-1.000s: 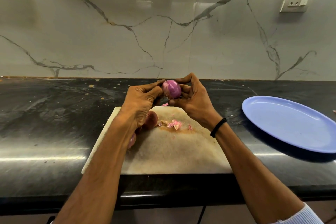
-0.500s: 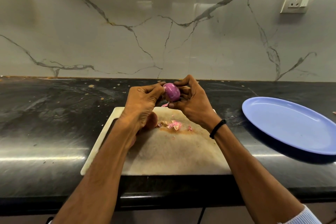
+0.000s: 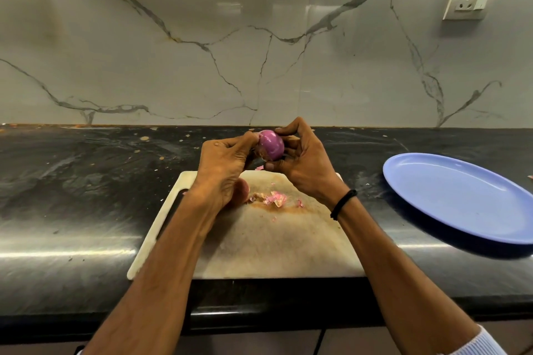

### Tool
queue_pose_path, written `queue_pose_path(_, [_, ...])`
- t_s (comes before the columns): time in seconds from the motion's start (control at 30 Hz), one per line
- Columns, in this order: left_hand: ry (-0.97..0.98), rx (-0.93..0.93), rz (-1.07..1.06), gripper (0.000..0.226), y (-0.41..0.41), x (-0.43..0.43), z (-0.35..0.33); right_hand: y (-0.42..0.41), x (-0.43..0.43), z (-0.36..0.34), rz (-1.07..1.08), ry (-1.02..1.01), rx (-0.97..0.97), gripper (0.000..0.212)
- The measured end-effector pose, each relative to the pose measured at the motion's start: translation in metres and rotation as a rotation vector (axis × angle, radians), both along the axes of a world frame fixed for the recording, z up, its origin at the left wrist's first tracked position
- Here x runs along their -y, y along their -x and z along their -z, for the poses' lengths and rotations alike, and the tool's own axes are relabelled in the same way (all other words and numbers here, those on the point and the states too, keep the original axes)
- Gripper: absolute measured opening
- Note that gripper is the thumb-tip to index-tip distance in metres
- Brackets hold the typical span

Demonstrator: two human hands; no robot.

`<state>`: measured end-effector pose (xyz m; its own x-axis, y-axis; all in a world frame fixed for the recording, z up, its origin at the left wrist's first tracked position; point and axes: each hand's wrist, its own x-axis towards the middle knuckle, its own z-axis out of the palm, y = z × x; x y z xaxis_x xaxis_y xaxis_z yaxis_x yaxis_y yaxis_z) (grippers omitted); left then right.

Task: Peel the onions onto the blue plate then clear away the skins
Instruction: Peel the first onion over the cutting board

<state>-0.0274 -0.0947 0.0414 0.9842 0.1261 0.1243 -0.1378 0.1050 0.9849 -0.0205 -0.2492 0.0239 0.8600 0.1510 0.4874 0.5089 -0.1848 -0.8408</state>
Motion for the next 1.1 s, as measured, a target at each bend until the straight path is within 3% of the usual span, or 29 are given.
queue_pose_path(0.2, [-0.064, 0.029, -0.033, 0.015, -0.0010, 0.0007, 0.0013, 0.0016, 0.0025, -0.0037, -0.015, -0.051, 0.004, 0.056])
queue_pose_path(0.33, [-0.062, 0.013, -0.009, 0.030, -0.0009, 0.0025, 0.0013, -0.0007, 0.0023, -0.0007, 0.006, -0.005, 0.002, 0.055])
queue_pose_path(0.47, [-0.075, -0.001, -0.006, 0.015, 0.0006, 0.0002, 0.0007, -0.0017, 0.0021, 0.0022, 0.032, 0.066, 0.031, 0.057])
queue_pose_path(1.1, [-0.030, -0.010, 0.041, 0.012, 0.0048, -0.0036, -0.0040, -0.0001, 0.0055, -0.0018, -0.003, -0.026, -0.011, 0.057])
